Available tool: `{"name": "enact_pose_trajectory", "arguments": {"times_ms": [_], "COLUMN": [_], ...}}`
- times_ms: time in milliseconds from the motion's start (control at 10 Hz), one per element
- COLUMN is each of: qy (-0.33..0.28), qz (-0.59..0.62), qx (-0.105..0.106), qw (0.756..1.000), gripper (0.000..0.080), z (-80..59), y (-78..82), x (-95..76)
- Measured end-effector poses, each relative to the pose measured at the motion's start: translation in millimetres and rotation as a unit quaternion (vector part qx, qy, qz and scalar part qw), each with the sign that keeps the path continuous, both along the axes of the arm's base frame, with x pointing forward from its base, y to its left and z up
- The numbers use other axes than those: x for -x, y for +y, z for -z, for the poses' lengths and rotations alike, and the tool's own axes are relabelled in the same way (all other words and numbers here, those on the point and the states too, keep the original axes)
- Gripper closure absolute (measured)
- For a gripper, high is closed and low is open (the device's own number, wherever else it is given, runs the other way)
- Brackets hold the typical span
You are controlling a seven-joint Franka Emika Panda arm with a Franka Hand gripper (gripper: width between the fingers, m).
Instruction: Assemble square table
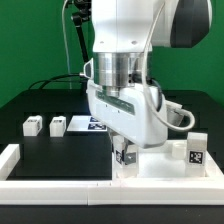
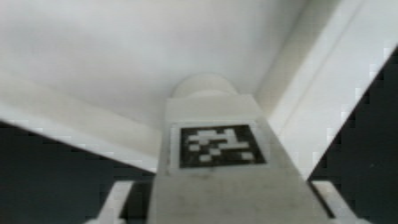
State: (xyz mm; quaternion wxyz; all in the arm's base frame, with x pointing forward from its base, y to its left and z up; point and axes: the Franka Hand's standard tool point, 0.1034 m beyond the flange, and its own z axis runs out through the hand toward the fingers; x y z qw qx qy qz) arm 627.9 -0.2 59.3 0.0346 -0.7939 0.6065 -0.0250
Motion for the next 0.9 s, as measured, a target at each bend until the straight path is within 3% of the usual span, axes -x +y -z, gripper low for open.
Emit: {"name": "enact_pose_trajectory", "arguments": {"times_ms": [100, 400, 700, 900], "qy": [0.000, 0.006, 0.010, 0.012], "qz": [0.083, 0.201, 0.251, 0.279], "qx": [-0.021, -0.053, -0.063, -0.055], "qw": [0.996, 0.978, 0.966, 0.959], "gripper": [0.0509, 0.0509, 0.0509, 0.0509], "z": [0.0, 0.8, 1.1, 0.6], "y": [1.2, 1.0, 1.3, 2.2], "x": [0.7, 2.1, 2.6, 3.2]}}
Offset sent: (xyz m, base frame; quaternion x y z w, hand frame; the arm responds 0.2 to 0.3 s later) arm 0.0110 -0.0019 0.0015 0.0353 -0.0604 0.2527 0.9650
